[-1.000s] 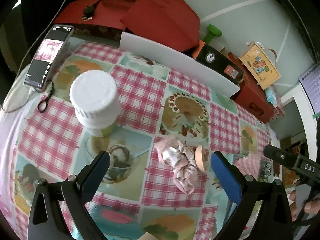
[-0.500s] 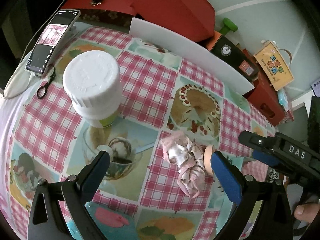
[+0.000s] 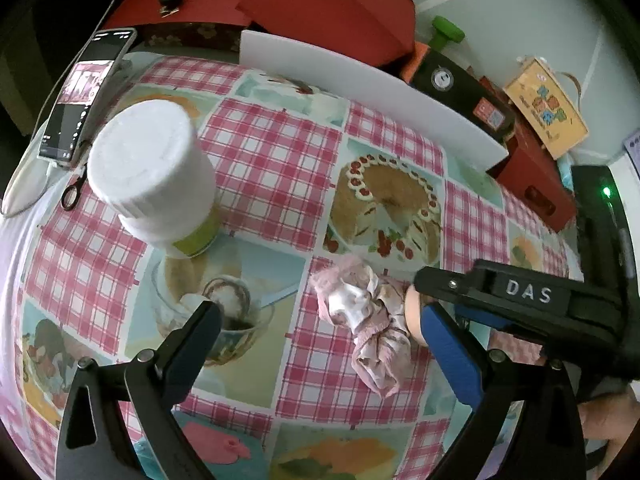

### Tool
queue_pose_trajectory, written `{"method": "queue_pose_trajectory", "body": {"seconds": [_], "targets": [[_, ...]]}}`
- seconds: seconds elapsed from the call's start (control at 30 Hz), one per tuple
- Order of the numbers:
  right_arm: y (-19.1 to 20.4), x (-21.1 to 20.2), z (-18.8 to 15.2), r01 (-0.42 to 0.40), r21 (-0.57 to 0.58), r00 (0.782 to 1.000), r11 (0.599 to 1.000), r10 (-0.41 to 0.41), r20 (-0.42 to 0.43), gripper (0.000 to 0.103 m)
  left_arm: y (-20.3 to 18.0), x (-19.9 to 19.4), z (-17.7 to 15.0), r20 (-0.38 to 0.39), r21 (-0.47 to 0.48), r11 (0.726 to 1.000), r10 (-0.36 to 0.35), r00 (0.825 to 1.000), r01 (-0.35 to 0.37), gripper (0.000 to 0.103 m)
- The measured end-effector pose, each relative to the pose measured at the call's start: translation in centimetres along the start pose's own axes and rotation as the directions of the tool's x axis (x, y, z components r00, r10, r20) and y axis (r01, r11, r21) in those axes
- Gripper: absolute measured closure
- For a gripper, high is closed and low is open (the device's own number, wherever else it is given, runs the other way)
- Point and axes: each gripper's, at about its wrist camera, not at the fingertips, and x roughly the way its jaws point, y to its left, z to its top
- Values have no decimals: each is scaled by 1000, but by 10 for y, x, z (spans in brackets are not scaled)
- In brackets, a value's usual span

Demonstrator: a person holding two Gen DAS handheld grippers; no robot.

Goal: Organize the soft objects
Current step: 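Withdraw both open tools from the tray toward the pink-white fabric bundle, then close the left tool on the pink-white fabric while the right tool grasps the round tan lid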

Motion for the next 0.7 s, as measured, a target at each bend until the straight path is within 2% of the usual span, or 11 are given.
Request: {"method": "queue_pose_trajectory", "body": {"seconds": [0.17,0.33,0.7], "targets": [[6,12,-1,-10,-3,999,1000,9,-44,37,-5,3,-1,-9,25,1000,9,1000,-9,3],[15,14,-1,-9,-29,998,1000,7,-61,50,-3,6,-1,-24,30,999,14,1000,-13,3],[16,14,-6,-11,-42,997,999,8,-80,53,-7,10,-2,-36,55,998,23,999,-21,3]]}}
